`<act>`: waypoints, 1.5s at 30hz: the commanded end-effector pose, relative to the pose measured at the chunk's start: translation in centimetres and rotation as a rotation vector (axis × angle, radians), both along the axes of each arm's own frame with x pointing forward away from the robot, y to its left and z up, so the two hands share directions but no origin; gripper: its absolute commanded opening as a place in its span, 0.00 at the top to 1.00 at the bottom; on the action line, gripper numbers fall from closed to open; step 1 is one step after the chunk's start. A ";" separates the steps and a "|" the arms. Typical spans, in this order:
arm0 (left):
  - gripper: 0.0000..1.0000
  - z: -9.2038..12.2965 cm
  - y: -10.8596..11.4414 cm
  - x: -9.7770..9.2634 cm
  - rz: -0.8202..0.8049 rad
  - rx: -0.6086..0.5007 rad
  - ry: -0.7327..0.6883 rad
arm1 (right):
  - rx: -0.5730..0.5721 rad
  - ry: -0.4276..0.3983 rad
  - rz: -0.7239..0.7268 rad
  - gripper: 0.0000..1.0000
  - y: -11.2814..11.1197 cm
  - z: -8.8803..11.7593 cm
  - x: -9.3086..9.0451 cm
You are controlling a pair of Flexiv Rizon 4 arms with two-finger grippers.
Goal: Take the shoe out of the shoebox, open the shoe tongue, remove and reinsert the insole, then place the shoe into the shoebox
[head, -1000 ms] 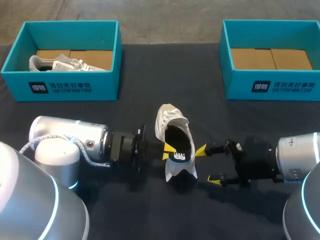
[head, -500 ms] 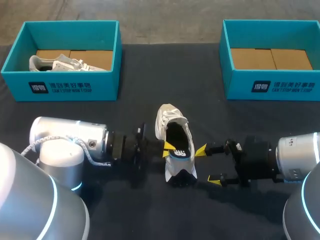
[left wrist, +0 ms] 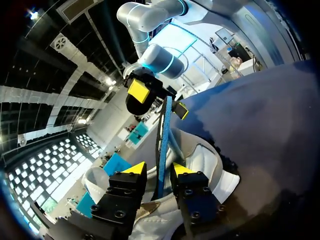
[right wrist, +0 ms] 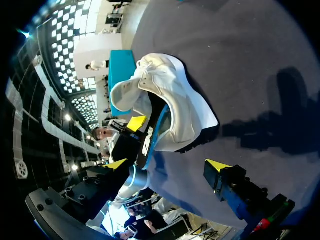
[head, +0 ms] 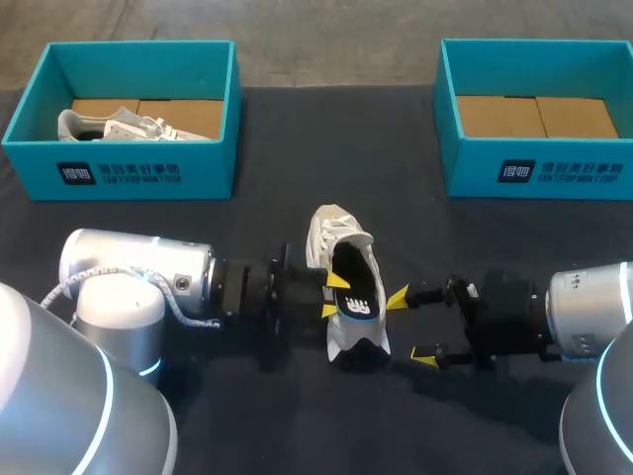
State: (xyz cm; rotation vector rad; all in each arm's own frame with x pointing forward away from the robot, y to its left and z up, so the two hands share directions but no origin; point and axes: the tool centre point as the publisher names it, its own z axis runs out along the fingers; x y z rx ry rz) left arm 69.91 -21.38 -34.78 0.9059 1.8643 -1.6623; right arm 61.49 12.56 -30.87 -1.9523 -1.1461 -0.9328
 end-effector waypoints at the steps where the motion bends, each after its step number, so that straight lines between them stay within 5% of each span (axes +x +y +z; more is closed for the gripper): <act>1: 0.67 0.6 0.1 -0.8 -0.006 -0.012 -0.010 | -0.003 0.000 -0.002 0.00 0.1 0.1 -0.1; 13: 0.75 1.6 -0.2 -2.0 -0.045 -0.028 -0.011 | -0.003 0.000 -0.002 0.00 0.1 0.1 -0.1; 17: 1.00 1.6 -0.2 -2.1 -0.048 -0.030 -0.018 | -0.003 0.000 -0.002 0.00 0.1 0.1 -0.1; 45: 1.00 -1.7 -0.7 1.1 -0.007 0.061 -0.002 | -0.003 0.000 -0.002 0.00 0.1 0.1 -0.1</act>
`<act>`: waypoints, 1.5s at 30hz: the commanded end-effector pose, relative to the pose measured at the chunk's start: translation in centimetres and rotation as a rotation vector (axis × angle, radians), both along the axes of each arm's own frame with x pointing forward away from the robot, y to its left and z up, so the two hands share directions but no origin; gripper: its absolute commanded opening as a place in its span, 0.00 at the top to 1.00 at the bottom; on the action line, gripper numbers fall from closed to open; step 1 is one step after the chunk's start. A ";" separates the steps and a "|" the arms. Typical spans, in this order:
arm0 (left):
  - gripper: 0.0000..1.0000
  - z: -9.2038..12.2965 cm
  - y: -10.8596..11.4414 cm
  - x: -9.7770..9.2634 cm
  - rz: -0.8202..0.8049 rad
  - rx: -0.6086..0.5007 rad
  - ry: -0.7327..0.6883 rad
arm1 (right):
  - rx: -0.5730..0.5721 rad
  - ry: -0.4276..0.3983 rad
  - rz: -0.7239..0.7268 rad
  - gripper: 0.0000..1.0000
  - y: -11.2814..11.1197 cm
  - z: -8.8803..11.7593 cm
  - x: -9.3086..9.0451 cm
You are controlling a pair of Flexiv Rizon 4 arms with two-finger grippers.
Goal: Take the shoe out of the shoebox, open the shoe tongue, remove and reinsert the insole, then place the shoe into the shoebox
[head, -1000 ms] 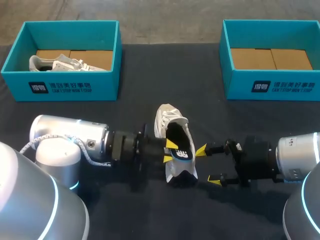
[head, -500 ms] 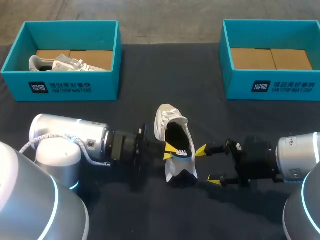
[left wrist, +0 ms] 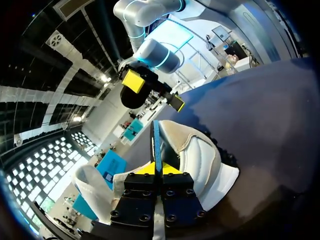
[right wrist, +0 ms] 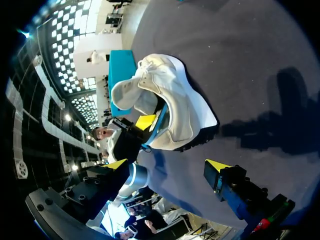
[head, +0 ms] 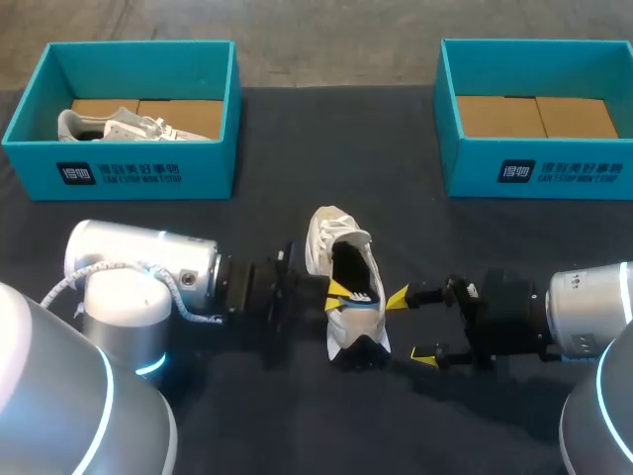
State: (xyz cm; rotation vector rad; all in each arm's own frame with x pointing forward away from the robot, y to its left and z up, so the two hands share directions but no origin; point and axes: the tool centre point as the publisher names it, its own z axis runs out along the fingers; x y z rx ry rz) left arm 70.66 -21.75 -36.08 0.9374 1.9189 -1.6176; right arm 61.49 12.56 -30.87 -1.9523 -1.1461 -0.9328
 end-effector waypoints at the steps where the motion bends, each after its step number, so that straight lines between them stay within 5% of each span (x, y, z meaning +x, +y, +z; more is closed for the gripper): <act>1: 1.00 -0.4 -0.3 0.3 -0.001 0.002 0.000 | -0.003 0.000 -0.002 0.00 0.1 0.1 -0.1; 5: 1.00 -0.1 -0.2 0.1 -0.001 -0.004 0.000 | -0.003 0.000 -0.002 0.00 0.1 0.1 -0.1; 8: 0.75 0.7 -0.2 -0.4 -0.011 -0.026 -0.006 | -0.003 0.000 -0.002 0.00 0.1 0.1 -0.1; 11: 0.68 1.2 -0.2 -0.7 -0.026 -0.036 -0.013 | -0.003 0.000 -0.002 0.00 0.1 0.1 -0.1; 15: 0.76 1.9 -0.2 -1.1 -0.037 -0.053 -0.021 | -0.003 0.000 -0.002 0.00 0.1 0.1 -0.1; 27: 0.75 2.2 -0.3 -1.8 -0.059 -0.068 -0.016 | -0.003 0.000 -0.002 0.00 0.1 0.1 -0.1; 30: 0.82 2.2 -0.3 -1.8 -0.059 -0.068 -0.015 | -0.003 0.000 -0.002 0.00 0.1 0.1 -0.1; 33: 1.00 2.2 -0.4 -1.7 -0.061 -0.068 -0.016 | -0.003 0.000 -0.002 0.00 0.1 0.1 -0.1; 45: 1.00 0.6 0.0 0.1 -0.033 -0.025 -0.008 | -0.003 0.000 -0.002 0.00 0.1 0.1 -0.1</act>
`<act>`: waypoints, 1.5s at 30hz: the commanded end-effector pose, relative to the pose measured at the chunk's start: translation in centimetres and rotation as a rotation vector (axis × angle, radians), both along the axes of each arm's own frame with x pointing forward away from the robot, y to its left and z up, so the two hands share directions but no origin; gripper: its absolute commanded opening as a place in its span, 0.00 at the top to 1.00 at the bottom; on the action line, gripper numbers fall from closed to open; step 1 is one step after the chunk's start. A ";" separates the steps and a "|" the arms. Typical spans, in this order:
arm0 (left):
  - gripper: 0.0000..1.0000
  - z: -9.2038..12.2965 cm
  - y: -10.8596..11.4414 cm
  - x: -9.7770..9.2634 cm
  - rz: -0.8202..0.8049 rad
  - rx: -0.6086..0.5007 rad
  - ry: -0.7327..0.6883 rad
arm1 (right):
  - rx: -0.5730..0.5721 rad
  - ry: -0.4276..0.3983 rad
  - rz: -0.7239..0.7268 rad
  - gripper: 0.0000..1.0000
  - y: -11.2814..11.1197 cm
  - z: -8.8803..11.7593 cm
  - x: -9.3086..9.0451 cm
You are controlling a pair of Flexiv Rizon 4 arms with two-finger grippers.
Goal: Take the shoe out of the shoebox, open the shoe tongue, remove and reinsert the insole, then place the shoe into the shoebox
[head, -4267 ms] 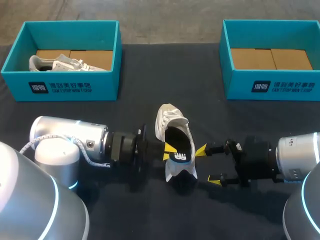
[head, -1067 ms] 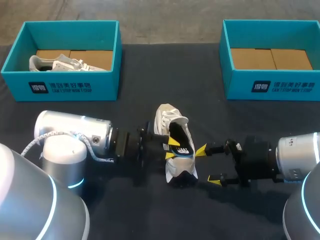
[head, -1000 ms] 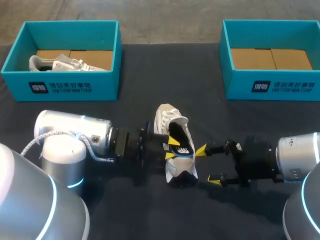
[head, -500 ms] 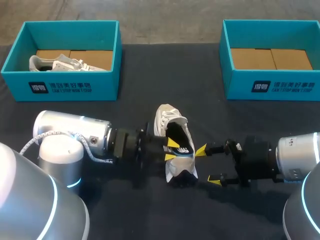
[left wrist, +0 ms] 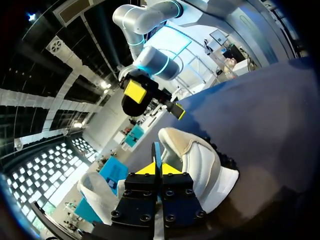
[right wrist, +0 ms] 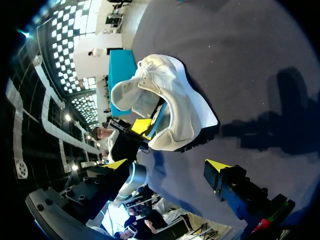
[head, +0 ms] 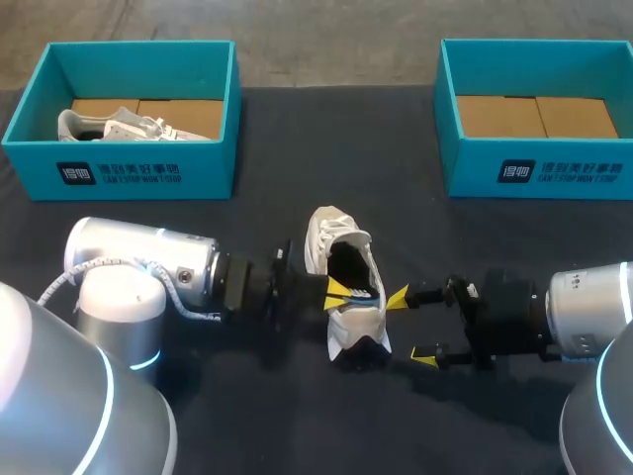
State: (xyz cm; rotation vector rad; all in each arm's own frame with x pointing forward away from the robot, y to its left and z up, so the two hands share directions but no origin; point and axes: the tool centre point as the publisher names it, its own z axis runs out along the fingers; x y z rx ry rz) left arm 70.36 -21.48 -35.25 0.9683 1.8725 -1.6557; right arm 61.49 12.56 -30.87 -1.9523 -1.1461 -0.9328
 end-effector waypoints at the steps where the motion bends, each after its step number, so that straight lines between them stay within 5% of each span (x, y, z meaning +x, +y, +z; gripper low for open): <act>1: 1.00 -0.6 -0.2 0.8 0.011 0.017 0.004 | -0.003 0.000 -0.002 0.00 0.1 0.1 -0.1; 14: 1.00 -0.6 -0.4 1.0 0.013 0.013 0.009 | -0.003 0.000 -0.002 0.00 0.1 0.1 -0.1; 17: 0.73 -0.1 -0.4 0.7 0.007 0.003 0.006 | -0.003 0.000 -0.002 0.00 0.1 0.1 -0.1; 19: 0.68 0.2 -0.4 0.4 0.000 -0.005 0.002 | -0.003 0.000 -0.002 0.00 0.1 0.1 -0.1; 34: 0.80 1.0 -1.0 -0.8 -0.034 -0.022 -0.007 | -0.003 0.000 -0.002 0.00 0.1 0.1 -0.1; 35: 1.00 0.9 -1.1 -0.7 -0.037 -0.019 -0.007 | -0.003 0.000 -0.002 0.00 0.1 0.1 -0.1; 45: 1.00 -0.2 -0.8 0.8 -0.004 0.018 -0.005 | -0.003 0.000 -0.002 0.00 0.1 0.1 -0.1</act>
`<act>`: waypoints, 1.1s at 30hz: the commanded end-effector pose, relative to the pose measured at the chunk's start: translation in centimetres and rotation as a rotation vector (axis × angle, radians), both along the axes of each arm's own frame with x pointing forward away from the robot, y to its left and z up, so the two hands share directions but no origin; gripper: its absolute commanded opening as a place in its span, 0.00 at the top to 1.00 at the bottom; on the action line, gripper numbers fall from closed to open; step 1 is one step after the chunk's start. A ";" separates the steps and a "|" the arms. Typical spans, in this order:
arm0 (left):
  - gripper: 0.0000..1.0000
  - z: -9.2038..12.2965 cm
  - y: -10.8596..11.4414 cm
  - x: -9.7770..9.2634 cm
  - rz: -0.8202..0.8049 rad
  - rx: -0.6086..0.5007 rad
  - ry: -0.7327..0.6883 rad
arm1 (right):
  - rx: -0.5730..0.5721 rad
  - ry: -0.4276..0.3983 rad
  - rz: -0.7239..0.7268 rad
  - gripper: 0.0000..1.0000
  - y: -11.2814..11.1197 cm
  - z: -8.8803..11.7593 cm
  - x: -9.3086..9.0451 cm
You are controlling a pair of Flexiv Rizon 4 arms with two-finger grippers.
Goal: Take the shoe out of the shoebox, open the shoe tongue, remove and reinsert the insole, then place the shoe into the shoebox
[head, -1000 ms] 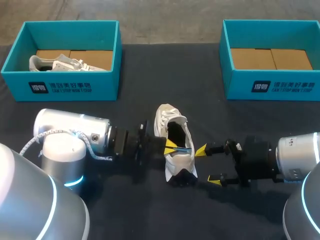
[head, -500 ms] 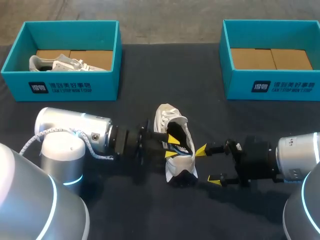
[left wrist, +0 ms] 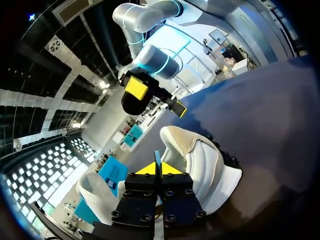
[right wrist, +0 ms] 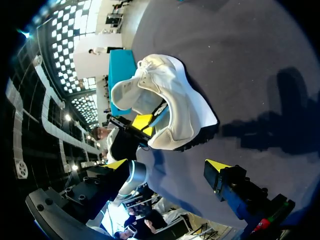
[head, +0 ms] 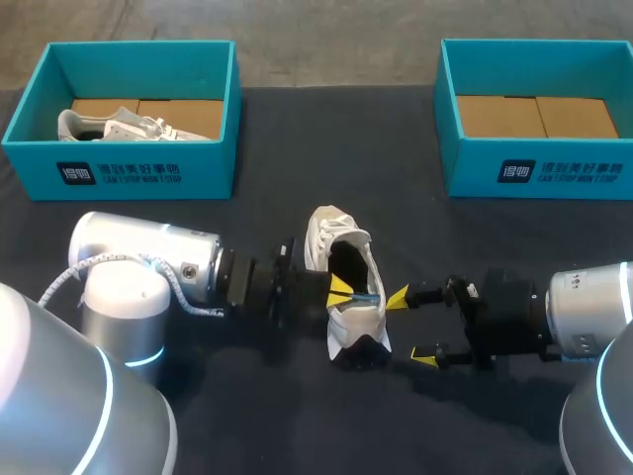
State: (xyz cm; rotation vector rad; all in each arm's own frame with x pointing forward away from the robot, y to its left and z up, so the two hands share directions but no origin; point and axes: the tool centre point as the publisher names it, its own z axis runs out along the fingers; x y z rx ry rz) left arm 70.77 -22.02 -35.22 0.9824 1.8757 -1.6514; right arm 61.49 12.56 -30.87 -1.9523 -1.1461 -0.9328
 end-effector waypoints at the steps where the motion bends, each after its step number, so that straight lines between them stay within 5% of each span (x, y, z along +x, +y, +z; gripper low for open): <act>1: 1.00 -0.4 -0.2 0.5 0.011 0.013 0.000 | -0.003 0.000 -0.002 0.00 0.1 0.1 -0.1; 9: 0.95 -0.3 -0.2 0.4 0.011 0.010 0.009 | -0.003 0.000 -0.002 0.00 0.1 0.1 -0.1; 12: 0.62 0.5 0.0 -0.1 0.000 0.004 0.008 | -0.003 0.000 -0.002 0.00 0.1 0.1 -0.1; 14: 0.58 1.2 0.2 -0.5 -0.007 -0.004 0.002 | -0.003 0.000 -0.002 0.00 0.1 0.1 -0.1; 27: 0.55 3.9 1.9 -2.9 -0.023 -0.011 -0.019 | -0.003 0.000 -0.002 0.00 0.1 0.1 -0.1; 33: 0.58 4.8 2.7 -2.4 -0.027 0.033 -0.032 | -0.003 0.000 -0.002 0.00 0.1 0.1 -0.1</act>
